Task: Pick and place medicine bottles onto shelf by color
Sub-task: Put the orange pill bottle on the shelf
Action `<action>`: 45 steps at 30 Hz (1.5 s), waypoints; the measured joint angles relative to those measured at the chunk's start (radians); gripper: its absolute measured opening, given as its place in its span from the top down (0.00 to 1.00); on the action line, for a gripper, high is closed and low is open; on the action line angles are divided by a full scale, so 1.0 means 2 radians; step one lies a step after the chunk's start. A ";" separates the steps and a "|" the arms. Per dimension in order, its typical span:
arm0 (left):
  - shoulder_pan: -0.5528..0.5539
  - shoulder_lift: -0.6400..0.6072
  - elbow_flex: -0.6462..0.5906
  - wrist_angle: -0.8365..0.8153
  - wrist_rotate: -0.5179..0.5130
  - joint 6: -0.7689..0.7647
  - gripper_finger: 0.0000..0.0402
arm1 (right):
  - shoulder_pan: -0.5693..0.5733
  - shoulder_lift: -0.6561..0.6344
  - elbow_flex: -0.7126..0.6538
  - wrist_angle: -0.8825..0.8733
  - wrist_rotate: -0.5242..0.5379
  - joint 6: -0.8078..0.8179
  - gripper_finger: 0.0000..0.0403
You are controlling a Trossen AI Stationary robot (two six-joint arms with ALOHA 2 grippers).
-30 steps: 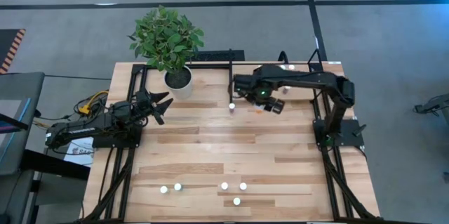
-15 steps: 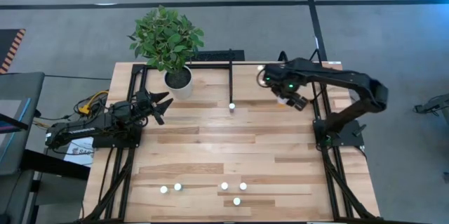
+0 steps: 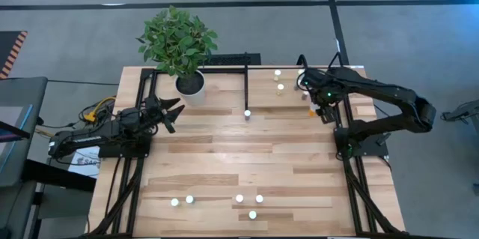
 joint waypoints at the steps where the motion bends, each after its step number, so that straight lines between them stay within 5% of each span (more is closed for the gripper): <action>1: 0.000 0.000 0.000 0.000 0.000 0.000 0.55 | -0.004 -0.001 -0.002 -0.002 0.007 0.012 0.45; 9: 0.000 0.000 0.000 0.000 0.000 0.000 0.55 | -0.030 0.017 -0.002 0.001 0.029 0.086 0.44; 45: 0.000 0.000 0.000 0.000 0.000 0.000 0.55 | -0.095 0.077 -0.002 0.063 0.053 0.176 0.44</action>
